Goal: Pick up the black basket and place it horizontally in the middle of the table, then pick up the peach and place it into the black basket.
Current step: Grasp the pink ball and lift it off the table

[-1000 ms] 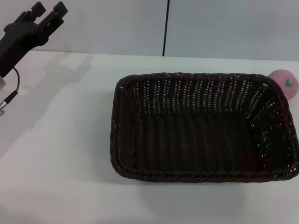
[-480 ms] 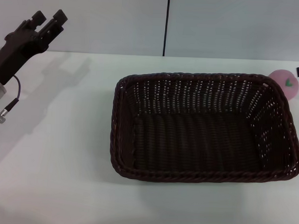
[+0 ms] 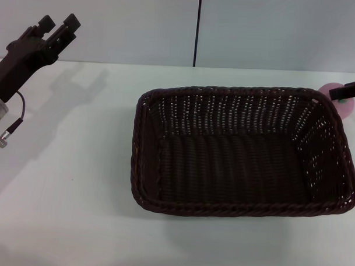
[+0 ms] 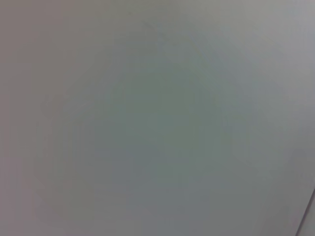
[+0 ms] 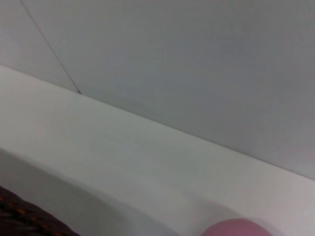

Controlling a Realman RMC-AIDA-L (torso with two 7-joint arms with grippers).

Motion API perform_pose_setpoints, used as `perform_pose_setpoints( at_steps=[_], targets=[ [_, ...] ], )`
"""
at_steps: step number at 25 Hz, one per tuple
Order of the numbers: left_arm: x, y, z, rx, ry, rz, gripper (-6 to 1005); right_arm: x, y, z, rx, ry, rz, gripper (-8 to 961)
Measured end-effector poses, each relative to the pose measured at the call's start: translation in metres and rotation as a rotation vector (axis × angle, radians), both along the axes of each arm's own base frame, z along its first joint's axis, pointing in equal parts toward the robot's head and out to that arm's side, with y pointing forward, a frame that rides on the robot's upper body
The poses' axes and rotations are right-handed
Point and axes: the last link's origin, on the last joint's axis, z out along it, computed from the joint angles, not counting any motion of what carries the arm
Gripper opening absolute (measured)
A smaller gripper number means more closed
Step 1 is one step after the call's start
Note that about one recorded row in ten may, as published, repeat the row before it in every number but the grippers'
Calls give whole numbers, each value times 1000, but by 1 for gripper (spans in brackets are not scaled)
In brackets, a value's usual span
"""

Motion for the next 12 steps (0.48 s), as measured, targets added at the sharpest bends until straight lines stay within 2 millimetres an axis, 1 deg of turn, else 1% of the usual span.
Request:
perform_pose_setpoints(
  at_steps=[7,11,12],
  targets=[
    [-2,-1,0,-1,-3,8,750,3,2,-11,-12,-39,-8,389],
    [-2,-1,-1,-2,-3,9,750,3,2,-13,-10,-39,-8,345],
    [-3,-2,-4,-11,-14,19,750,3,2,-13,-10,-39,-9,334]
  ],
)
